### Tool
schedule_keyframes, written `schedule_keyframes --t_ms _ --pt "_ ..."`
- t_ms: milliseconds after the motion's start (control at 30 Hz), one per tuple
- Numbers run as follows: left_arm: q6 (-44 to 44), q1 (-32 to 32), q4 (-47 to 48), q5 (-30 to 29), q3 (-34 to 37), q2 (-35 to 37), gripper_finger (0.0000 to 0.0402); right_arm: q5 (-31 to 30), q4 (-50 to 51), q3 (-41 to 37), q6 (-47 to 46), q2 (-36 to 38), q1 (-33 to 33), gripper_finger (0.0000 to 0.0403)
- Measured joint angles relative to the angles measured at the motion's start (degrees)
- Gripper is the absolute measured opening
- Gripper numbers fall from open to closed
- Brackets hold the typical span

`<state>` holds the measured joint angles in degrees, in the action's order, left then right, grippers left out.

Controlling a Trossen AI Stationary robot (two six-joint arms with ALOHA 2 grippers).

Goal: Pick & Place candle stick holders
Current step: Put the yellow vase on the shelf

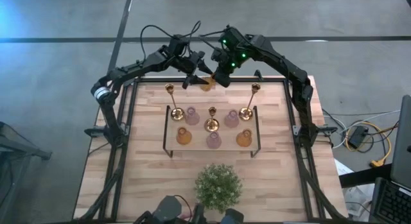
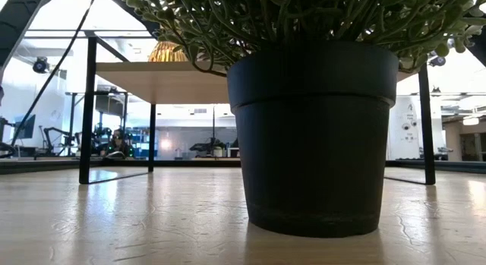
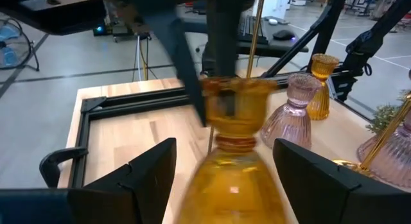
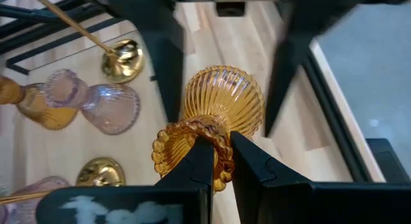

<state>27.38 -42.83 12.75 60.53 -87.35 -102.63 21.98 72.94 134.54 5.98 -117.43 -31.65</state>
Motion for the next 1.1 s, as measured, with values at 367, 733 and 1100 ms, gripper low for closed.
schedule_keyframes --t_ms 367,733,1100 --pt "0.3 2.3 0.9 -1.1 0.3 -0.2 0.0264 1.2 -0.4 0.0 -0.4 -0.8 0.8 0.0021" --pt "2.2 3.8 3.0 -3.7 0.3 -0.2 0.0264 2.2 0.2 0.0 -0.9 -0.6 0.9 0.0021" --pt "2.4 4.4 2.6 -3.7 0.3 -0.2 0.0215 2.3 0.7 0.0 -0.8 -0.5 0.9 0.0021"
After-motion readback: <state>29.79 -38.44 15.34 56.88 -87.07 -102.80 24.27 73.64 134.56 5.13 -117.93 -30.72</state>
